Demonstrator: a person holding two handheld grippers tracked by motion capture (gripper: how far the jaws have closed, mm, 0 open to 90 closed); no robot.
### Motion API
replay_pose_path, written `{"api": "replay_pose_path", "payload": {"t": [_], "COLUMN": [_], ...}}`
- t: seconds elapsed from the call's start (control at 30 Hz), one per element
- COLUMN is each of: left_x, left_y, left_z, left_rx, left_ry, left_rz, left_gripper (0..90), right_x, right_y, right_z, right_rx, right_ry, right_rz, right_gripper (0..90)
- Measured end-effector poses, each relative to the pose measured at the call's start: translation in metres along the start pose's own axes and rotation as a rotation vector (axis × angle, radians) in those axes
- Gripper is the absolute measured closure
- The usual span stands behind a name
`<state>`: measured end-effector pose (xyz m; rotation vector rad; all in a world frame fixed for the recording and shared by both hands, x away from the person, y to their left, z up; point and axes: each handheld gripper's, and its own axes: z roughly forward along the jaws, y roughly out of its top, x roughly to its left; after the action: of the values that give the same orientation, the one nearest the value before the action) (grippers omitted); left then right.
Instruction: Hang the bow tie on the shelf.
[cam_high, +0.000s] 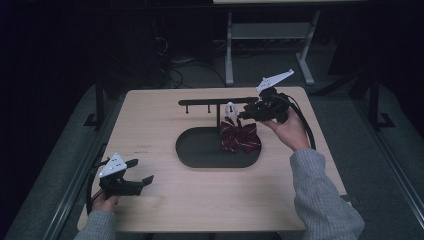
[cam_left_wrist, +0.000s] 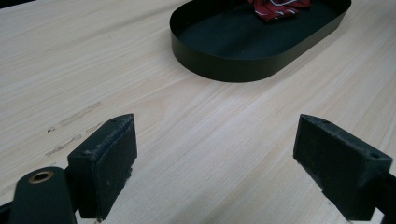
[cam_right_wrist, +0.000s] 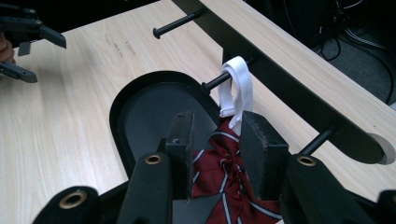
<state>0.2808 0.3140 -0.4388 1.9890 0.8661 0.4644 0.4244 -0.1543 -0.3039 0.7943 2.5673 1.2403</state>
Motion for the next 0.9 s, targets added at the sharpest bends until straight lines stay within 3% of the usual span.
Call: {"api": "replay_pose_path", "payload": {"t": [0.9], "left_x": [-0.001], "left_y": [0.000], "left_z": [0.001], "left_rx": [0.002], "left_ry": [-0.001], "left_rz": [0.000], "left_gripper": [13.0], "right_x": [0.010], "right_y": [-0.017], "right_z": [-0.009], "right_rx": [-0.003], "right_ry": [0.019], "right_rz": [0.003], "right_gripper": [59.8]}}
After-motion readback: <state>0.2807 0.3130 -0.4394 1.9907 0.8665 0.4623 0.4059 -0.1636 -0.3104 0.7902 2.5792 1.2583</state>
